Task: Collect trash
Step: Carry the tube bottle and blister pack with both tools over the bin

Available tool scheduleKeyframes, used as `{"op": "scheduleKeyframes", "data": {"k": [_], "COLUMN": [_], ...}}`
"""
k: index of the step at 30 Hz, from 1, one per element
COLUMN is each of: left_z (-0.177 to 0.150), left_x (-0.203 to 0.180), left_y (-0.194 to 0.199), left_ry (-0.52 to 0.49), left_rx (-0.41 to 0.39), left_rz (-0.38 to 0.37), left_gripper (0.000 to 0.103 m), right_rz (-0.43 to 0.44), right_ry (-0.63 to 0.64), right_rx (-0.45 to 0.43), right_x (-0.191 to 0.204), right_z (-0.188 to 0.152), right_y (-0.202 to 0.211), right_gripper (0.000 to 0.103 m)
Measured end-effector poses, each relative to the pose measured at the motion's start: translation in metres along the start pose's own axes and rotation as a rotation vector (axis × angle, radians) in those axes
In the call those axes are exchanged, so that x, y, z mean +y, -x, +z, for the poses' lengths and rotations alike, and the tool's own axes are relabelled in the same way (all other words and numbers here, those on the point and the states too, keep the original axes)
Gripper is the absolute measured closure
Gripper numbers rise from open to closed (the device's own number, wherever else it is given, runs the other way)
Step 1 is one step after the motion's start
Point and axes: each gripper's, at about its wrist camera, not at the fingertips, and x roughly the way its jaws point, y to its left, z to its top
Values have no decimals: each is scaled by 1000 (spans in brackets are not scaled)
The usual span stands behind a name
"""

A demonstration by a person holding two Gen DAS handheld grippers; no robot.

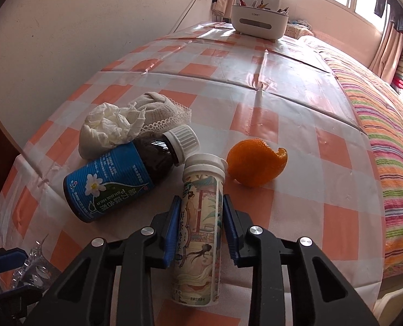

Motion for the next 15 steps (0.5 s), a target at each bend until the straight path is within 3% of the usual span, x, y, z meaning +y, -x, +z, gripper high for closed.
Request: {"op": "scheduleKeyframes", "data": {"k": [15], "left_z": [7], "left_x": [-19], "left_y": [-3], "left_ry": [-21], "left_rx": [-31], "left_rz": [-27], "left_gripper": [72], "right_rz": [65], "right_ry": [-93], "right_rx": [-49], "right_x": [-40], "right_z": [-32], "right_y": [36], "right_gripper": [74]}}
